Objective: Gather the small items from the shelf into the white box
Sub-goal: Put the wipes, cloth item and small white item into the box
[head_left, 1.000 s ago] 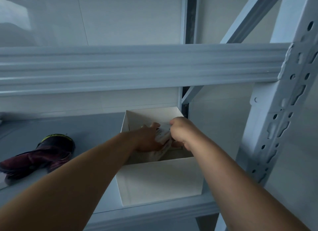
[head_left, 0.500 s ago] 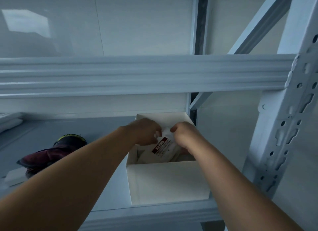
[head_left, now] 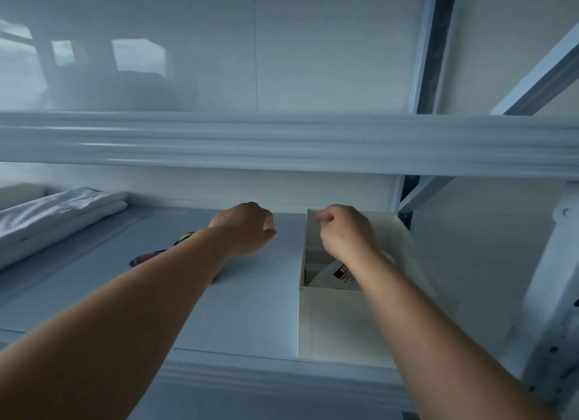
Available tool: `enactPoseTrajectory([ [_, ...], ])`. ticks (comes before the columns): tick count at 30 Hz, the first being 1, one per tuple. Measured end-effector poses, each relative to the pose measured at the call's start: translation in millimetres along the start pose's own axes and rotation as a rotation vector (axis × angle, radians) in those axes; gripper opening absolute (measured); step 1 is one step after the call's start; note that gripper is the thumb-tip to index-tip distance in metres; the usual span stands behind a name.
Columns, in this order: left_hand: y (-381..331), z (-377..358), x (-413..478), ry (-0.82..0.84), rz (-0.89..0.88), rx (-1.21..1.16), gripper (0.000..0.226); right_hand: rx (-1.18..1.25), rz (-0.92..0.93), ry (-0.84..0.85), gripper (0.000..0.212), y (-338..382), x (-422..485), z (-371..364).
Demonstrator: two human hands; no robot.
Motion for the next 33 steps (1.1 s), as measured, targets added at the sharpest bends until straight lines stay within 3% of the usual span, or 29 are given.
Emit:
enactPoseTrajectory([
  [8,97,-12,-40,0.074,0.125,0.036,0.026,-0.056,0.092,-0.041,0.028,66,-6,-50],
  [16,191,-32,-60,0.119,0.176,0.055,0.031,-0.139,0.071,0.031,0.029,106,-9,-124],
  [18,207,-38,-61,0.119,0.164,0.060,0.031,-0.165,0.044,0.040,0.010,107,-8,-143],
  [19,213,-42,-60,0.120,0.156,0.060,0.032,-0.174,0.038,0.037,0.022,109,-7,-151],
  [22,229,-53,-57,0.125,0.135,0.046,0.034,-0.176,0.019,0.045,0.032,114,-7,-174],
  [33,237,-107,-30,0.167,-0.043,-0.047,0.047,-0.213,-0.090,0.025,0.034,96,-4,-236],
])
Point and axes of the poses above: each hand's wrist, its own x-axis towards the middle knuckle, its own z-axis out of the back of the hand, y = z × x, the point moved 9 cm from there along x, towards the middle knuckle, and after that the axes turned 9 degrees about x, right-handed, at the moved point
